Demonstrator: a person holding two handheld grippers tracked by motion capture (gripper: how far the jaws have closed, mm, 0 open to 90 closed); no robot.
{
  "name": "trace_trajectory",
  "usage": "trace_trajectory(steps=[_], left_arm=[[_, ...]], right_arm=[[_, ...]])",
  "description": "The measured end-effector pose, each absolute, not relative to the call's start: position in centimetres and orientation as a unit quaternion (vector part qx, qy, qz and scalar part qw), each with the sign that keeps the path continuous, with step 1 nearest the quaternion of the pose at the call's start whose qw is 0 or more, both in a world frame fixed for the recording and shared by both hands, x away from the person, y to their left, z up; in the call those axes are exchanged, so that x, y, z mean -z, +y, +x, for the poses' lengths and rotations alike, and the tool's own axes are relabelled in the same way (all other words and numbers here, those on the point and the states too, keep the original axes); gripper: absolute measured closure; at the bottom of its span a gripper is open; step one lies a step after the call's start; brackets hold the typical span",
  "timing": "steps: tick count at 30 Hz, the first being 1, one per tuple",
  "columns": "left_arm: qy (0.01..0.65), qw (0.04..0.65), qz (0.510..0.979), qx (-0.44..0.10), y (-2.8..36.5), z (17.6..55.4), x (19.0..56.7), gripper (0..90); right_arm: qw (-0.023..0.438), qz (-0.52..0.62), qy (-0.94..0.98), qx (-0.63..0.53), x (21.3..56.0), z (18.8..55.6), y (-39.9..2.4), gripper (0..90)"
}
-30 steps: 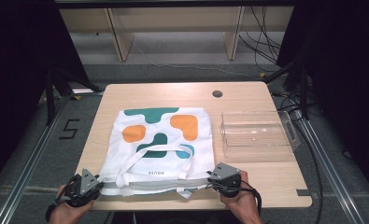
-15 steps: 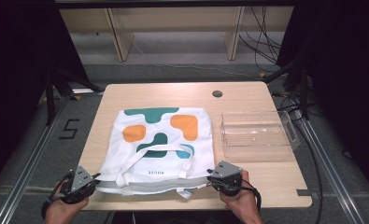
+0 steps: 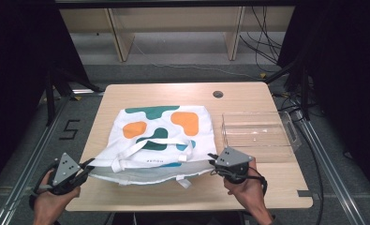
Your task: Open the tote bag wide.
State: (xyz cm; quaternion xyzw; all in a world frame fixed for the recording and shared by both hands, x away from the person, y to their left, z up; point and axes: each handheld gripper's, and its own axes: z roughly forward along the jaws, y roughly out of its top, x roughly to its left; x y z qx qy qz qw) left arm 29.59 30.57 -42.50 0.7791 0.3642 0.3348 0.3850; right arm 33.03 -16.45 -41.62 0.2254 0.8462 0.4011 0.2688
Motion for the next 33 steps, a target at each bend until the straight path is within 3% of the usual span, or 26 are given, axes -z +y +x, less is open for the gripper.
trace_trajectory(steps=[8, 24, 33], left_arm=[[0.359, 0.408, 0.756, -0.365, 30.8, 30.4, 37.5, 85.5], [0.314, 0.412, 0.76, -0.393, 31.1, 32.6, 27.5, 85.9], [0.316, 0.428, 0.752, -0.389, 31.3, 33.5, 26.2, 86.0]], right_arm=[[0.28, 0.214, 0.829, -0.433, 36.1, 34.5, -16.6, 86.0], [0.264, 0.199, 0.816, -0.475, 25.5, 37.2, -17.5, 86.8], [0.254, 0.194, 0.815, -0.484, 23.1, 38.2, -17.7, 87.3]])
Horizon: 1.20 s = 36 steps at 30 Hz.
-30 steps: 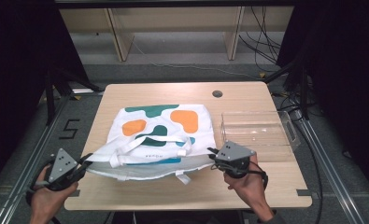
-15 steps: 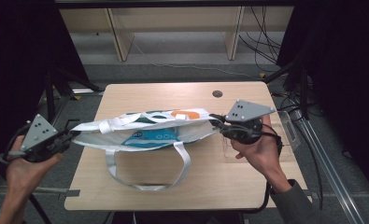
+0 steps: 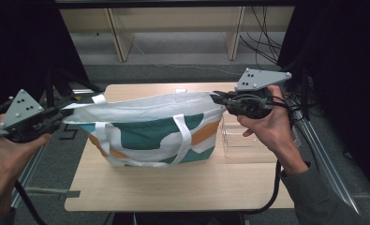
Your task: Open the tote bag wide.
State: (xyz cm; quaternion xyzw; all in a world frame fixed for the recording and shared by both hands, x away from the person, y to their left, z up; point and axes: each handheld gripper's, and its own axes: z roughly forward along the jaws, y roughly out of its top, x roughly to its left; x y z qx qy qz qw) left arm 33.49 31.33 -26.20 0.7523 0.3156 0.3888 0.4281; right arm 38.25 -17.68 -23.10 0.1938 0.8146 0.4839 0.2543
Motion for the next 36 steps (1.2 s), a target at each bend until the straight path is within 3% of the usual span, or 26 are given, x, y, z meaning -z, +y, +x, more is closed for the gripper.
trace_trajectory(steps=[17, 36], left_arm=[[0.35, 0.415, 0.754, -0.371, 31.0, 36.9, 30.5, 85.7], [0.382, 0.407, 0.768, -0.314, 30.3, 40.7, 36.8, 85.4]], right_arm=[[0.254, 0.221, 0.822, -0.459, 27.2, 41.2, -17.1, 87.2], [0.26, 0.251, 0.838, -0.408, 32.6, 44.0, -16.5, 87.2]])
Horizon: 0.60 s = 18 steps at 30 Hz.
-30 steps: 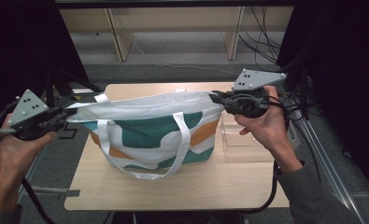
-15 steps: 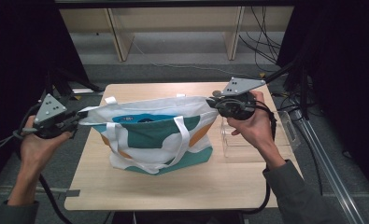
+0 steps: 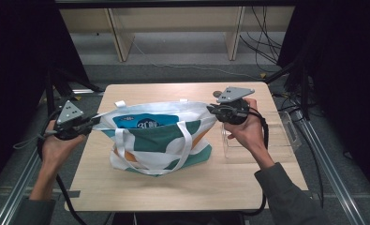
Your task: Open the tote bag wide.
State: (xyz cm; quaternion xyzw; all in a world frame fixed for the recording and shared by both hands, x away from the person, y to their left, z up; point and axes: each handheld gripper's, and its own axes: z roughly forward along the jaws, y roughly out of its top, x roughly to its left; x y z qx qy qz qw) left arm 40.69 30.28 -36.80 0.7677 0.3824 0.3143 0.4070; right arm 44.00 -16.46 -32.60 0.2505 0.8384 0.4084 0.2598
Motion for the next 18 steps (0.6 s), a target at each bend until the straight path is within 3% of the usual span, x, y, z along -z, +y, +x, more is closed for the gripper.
trace_trajectory(steps=[12, 18], left_arm=[[0.399, 0.394, 0.781, -0.277, 29.9, 41.8, 40.8, 85.2], [0.386, 0.349, 0.814, -0.26, 30.2, 42.3, 43.0, 85.2]], right_arm=[[0.255, 0.258, 0.842, -0.399, 37.0, 43.7, -16.4, 87.1], [0.244, 0.267, 0.85, -0.383, 40.2, 43.5, -15.5, 87.1]])
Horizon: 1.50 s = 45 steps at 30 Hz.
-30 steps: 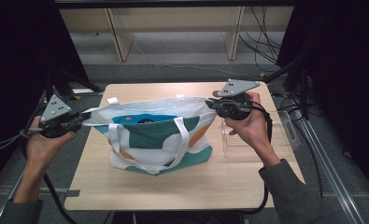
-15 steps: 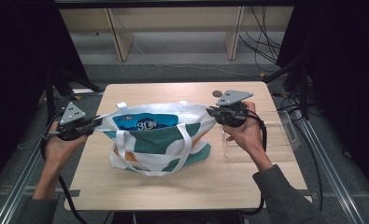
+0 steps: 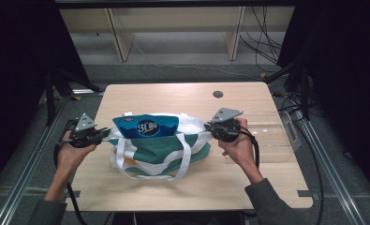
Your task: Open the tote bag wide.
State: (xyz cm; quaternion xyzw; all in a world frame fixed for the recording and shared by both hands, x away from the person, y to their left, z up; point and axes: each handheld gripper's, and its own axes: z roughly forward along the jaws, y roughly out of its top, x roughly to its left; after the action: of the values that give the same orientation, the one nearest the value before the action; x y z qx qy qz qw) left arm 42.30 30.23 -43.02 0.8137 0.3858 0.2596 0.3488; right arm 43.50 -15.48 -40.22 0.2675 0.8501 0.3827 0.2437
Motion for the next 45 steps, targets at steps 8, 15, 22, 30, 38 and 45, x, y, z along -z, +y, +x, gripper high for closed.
trace_trajectory(steps=[8, 15, 22, 30, 38, 45], left_arm=[[0.395, 0.332, 0.824, -0.235, 30.4, 42.6, 45.4, 85.1], [0.399, 0.319, 0.83, -0.226, 29.8, 42.6, 47.4, 85.3], [0.404, 0.306, 0.835, -0.217, 29.2, 42.9, 49.3, 85.3], [0.417, 0.313, 0.824, -0.222, 29.0, 42.8, 49.6, 84.1], [0.415, 0.356, 0.808, -0.22, 30.7, 42.4, 46.4, 52.5], [0.382, 0.37, 0.818, -0.22, 29.3, 42.6, 43.8, 46.5]], right_arm=[[0.245, 0.263, 0.862, -0.356, 41.9, 43.2, -14.5, 87.0], [0.232, 0.261, 0.88, -0.321, 44.0, 42.5, -13.6, 87.0], [0.222, 0.256, 0.898, -0.28, 46.1, 42.5, -12.7, 87.1], [0.201, 0.259, 0.911, -0.251, 48.3, 42.5, -11.7, 86.8], [0.216, 0.287, 0.862, -0.357, 43.7, 42.0, -13.7, 65.4], [0.137, 0.249, 0.845, -0.454, 40.4, 40.0, -12.4, 58.8]])
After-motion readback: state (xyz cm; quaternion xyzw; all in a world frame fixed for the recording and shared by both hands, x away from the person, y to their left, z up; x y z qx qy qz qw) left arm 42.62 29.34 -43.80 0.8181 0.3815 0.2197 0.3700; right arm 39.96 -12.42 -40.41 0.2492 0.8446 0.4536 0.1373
